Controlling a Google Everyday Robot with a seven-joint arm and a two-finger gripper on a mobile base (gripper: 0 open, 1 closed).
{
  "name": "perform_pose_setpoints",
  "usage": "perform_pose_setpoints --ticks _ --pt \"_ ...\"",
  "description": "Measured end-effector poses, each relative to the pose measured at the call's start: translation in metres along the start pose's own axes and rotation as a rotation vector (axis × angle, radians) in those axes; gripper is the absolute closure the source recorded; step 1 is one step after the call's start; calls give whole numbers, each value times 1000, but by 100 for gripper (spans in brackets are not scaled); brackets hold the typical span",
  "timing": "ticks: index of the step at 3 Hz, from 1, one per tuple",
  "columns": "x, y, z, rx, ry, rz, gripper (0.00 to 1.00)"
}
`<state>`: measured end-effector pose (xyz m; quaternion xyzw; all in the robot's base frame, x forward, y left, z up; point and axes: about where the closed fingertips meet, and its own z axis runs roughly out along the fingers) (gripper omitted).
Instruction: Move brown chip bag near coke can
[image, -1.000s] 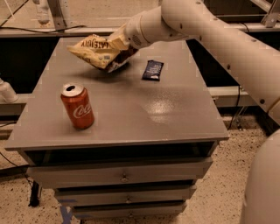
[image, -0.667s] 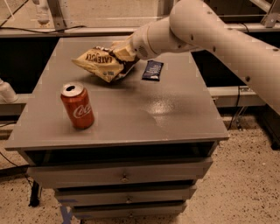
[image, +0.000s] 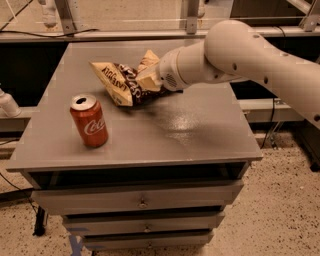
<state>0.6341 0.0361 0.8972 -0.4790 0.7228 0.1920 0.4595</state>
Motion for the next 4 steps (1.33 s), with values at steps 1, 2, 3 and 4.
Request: perform_pose_setpoints --ticks 1,2,3,4 --pt "2 12 -13 6 -1 15 100" --pt "-4 25 -20 -7 -9 21 100" --pt "-14 37 -26 -24 -19 22 100" --pt "-22 49 -26 -49 -27 23 100"
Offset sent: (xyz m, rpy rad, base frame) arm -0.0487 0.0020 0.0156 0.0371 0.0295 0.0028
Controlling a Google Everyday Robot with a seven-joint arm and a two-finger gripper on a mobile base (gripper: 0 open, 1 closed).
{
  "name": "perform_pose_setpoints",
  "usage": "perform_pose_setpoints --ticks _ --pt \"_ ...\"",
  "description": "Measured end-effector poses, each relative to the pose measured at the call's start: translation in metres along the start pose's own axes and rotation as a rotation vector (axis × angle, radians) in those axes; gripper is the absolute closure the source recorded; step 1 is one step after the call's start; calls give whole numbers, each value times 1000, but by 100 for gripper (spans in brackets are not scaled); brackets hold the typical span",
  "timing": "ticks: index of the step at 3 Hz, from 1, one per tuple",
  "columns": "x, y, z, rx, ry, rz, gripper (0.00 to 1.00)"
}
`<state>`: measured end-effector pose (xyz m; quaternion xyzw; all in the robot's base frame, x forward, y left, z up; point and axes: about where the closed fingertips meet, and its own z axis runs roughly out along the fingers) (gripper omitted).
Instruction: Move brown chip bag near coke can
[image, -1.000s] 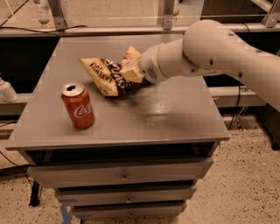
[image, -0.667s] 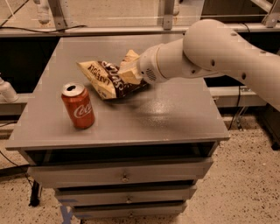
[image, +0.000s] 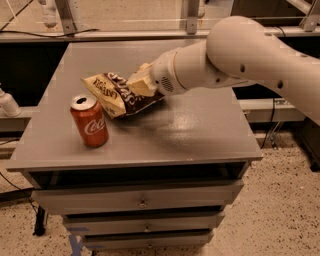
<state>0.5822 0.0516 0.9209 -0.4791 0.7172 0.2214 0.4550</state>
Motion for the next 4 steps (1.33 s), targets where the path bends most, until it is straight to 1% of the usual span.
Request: perform_pose_setpoints --ticks 1,2,4 --pt "-2 8 2 -19 2 5 100" --pt "-1 12 5 -33 21 8 81" --pt "2 13 5 -44 49 11 36"
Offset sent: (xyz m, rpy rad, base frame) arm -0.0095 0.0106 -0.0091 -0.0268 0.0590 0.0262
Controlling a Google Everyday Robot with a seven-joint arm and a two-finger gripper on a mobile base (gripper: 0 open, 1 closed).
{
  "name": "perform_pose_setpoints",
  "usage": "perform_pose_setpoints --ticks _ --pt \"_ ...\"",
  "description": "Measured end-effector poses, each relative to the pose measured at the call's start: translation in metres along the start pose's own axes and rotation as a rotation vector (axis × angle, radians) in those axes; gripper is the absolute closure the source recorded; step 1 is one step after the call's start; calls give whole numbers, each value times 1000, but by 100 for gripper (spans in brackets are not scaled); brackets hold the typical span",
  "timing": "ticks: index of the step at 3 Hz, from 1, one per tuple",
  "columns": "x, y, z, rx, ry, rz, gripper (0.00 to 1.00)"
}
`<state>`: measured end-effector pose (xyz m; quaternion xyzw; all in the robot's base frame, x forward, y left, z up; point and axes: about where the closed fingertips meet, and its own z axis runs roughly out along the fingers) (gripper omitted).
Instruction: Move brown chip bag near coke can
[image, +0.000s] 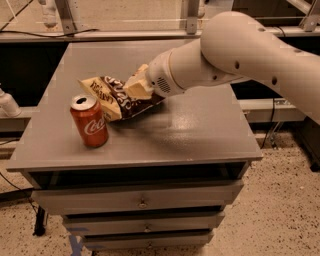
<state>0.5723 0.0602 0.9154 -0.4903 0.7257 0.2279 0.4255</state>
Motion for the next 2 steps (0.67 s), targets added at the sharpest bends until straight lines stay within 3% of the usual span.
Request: perform_pose_setpoints --ticks 1,2 --pt "1 -3 -2 1 7 -1 13" --pt "2 -5 -4 1 12 -2 0"
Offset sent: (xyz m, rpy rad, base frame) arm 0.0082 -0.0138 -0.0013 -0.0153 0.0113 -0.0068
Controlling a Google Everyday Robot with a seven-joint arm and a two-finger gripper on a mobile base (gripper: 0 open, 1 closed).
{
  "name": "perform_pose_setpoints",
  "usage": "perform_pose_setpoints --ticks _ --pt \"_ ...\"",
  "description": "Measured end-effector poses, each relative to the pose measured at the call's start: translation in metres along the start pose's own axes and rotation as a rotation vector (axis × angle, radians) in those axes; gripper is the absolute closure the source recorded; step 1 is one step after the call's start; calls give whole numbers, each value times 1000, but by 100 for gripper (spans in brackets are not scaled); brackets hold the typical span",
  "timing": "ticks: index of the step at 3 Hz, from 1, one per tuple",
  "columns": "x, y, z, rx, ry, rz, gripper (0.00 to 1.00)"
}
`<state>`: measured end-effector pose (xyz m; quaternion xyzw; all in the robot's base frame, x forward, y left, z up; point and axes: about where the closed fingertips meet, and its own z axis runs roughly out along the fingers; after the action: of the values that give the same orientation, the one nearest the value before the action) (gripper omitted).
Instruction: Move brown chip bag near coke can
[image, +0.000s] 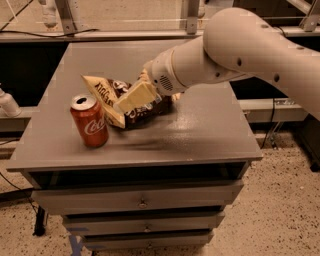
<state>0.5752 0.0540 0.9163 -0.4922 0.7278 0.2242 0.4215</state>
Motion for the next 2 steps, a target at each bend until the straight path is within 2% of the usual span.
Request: perform_pose_setpoints --ticks 1,2 --pt "7 -15 -20 33 -6 -15 0" --pt "21 -39 -62 101 -51 -21 0"
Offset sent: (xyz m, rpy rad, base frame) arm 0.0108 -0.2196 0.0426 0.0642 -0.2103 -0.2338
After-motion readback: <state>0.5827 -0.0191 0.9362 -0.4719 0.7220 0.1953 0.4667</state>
